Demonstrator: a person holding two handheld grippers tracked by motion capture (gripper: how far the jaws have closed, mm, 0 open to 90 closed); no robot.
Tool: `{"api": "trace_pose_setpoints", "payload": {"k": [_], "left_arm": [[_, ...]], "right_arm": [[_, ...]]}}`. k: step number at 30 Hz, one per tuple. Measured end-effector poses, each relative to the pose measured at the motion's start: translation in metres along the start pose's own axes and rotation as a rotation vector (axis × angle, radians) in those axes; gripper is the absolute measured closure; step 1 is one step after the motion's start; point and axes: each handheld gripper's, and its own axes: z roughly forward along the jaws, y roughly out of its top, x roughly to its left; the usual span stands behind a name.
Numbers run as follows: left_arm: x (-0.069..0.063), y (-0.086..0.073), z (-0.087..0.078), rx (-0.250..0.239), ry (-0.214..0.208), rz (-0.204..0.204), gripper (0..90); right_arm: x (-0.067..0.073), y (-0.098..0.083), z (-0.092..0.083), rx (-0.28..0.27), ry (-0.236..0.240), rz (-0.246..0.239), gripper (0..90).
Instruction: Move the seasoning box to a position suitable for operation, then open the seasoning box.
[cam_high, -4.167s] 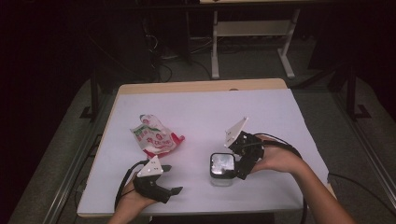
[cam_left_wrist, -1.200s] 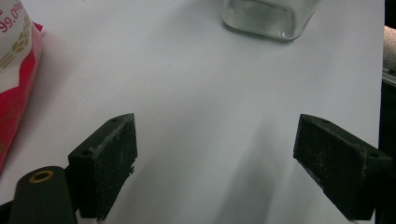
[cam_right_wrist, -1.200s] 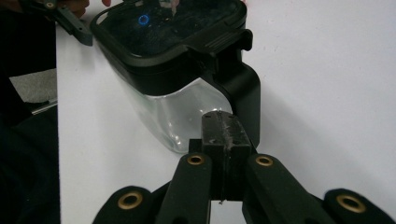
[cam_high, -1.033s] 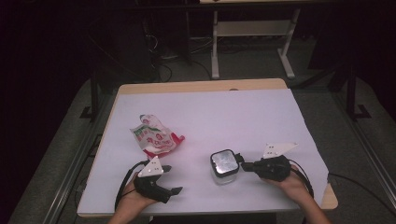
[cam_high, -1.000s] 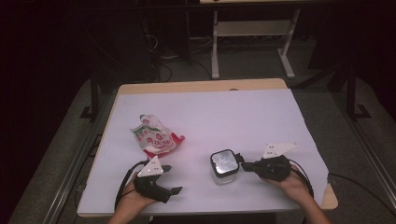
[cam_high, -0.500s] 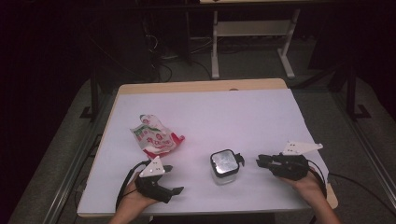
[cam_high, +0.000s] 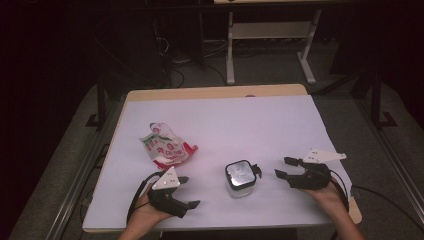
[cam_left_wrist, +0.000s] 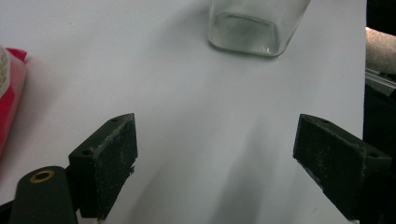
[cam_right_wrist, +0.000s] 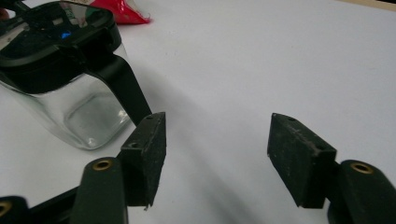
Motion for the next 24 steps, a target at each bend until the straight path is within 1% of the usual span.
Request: {"api": "trace_pose_setpoints", "payload": {"k": [2, 5, 7, 9, 11, 17, 18, 20, 22, 23, 24], "left_arm": [[-0.001, 0.003, 0.001, -0.008, -0.009, -0.004, 13.3], [-0.002, 0.01, 0.003, -0.015, -0.024, 0.007, 13.1], [-0.002, 0.013, 0.005, -0.022, -0.042, 0.003, 12.8], [-0.003, 0.016, 0.006, -0.029, -0.043, 0.003, 12.6], [-0.003, 0.019, 0.007, -0.025, -0.049, 0.019, 12.6], [-0.003, 0.029, 0.013, -0.04, -0.073, 0.035, 12.6], [-0.003, 0.03, 0.015, -0.033, -0.079, 0.03, 12.6], [-0.003, 0.034, 0.017, -0.034, -0.082, 0.037, 12.4], [-0.003, 0.038, 0.018, -0.045, -0.094, 0.041, 12.1], [-0.003, 0.04, 0.019, -0.039, -0.096, 0.053, 11.8], [-0.003, 0.042, 0.02, -0.044, -0.098, 0.058, 11.5]], "right_arm": [[0.0, -0.001, 0.001, 0.002, -0.002, -0.001, 34.6], [0.001, 0.0, 0.002, 0.0, -0.002, 0.0, 31.6], [0.001, 0.0, 0.003, 0.011, 0.011, 0.007, 29.5], [0.002, 0.0, 0.005, 0.018, 0.008, 0.001, 28.2], [0.002, 0.0, 0.005, 0.017, 0.016, 0.003, 27.2], [0.002, -0.001, 0.006, 0.023, 0.013, -0.003, 24.9], [0.002, -0.001, 0.007, 0.024, 0.01, -0.004, 24.9], [0.003, -0.001, 0.007, 0.026, 0.008, -0.004, 24.0], [0.002, -0.002, 0.007, 0.026, 0.006, -0.002, 23.5], [0.002, -0.002, 0.008, 0.028, 0.005, -0.004, 22.8], [0.002, -0.002, 0.008, 0.034, 0.003, -0.003, 22.4]]}}
